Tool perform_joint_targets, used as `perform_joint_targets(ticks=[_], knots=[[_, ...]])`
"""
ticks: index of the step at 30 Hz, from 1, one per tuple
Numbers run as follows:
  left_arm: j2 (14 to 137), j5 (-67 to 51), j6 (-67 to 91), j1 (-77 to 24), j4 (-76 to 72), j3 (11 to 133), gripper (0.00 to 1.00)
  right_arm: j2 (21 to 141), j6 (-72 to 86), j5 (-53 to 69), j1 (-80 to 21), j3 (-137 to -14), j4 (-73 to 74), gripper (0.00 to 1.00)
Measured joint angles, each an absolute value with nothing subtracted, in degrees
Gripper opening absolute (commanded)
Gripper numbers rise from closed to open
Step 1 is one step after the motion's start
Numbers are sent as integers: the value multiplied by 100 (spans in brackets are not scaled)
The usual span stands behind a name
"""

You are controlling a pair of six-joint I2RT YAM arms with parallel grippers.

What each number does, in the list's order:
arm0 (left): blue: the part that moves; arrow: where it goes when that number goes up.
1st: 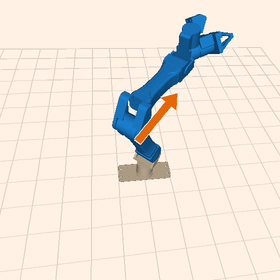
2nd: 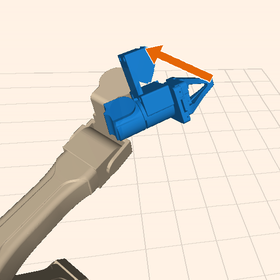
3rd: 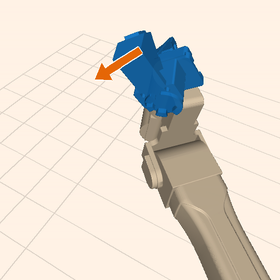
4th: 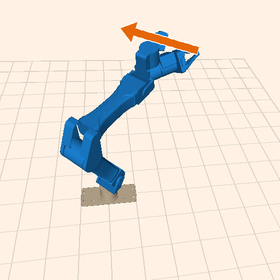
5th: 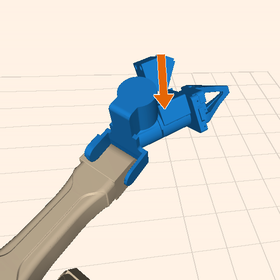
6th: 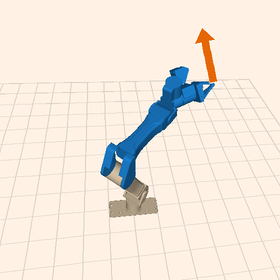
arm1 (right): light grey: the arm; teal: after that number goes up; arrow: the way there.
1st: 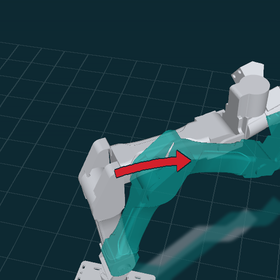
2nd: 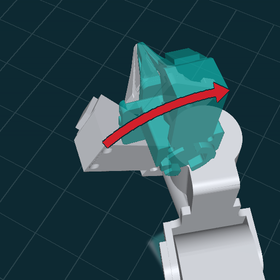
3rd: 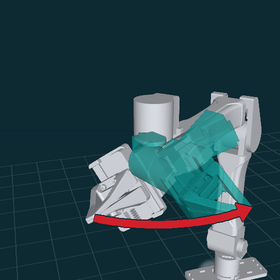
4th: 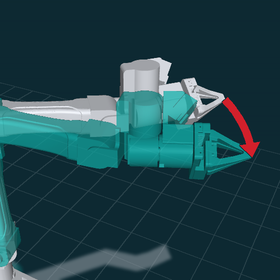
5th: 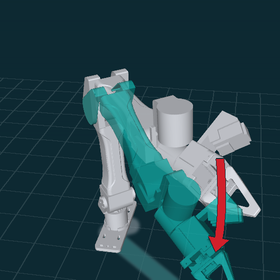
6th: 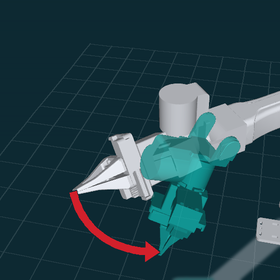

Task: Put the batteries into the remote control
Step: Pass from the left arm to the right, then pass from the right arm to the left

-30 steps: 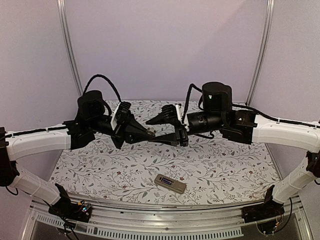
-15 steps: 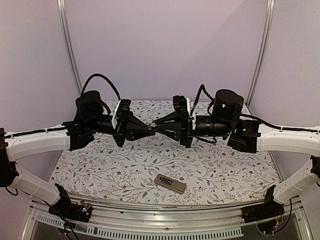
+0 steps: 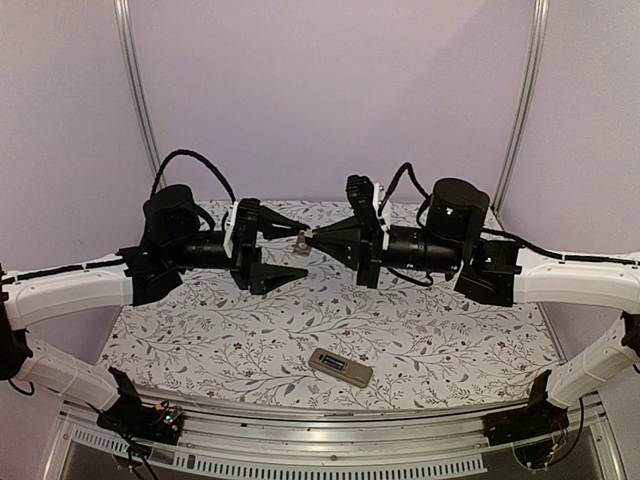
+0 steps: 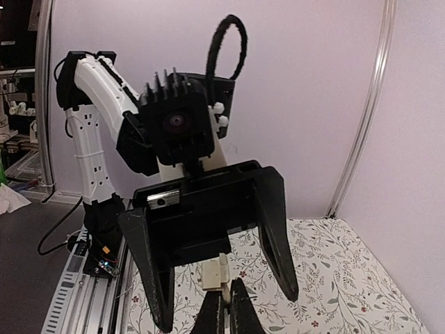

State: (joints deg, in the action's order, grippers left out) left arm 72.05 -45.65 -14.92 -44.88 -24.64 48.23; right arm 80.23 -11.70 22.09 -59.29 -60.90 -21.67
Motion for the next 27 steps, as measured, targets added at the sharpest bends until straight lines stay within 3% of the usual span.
perform_joint_targets(ticks=[6, 12, 20, 27], knots=[[6569, -2467, -3236, -4781, -2799, 4206, 72, 7717, -89, 491, -5918, -5902, -2152, 0], [6805, -1011, -6407, -5107, -4327, 3402, 72, 7236, 1778, -1090, -5826, -5841, -1865, 0], [7376, -2097, -10092, -4480, -5642, 3697, 73, 7185, 3242, -1420, -5800, -6139, -1343, 0], [7992, -2578, -11083, -4471, -5671, 4582, 76, 7253, 3721, -1114, -5800, -6495, -1374, 0]])
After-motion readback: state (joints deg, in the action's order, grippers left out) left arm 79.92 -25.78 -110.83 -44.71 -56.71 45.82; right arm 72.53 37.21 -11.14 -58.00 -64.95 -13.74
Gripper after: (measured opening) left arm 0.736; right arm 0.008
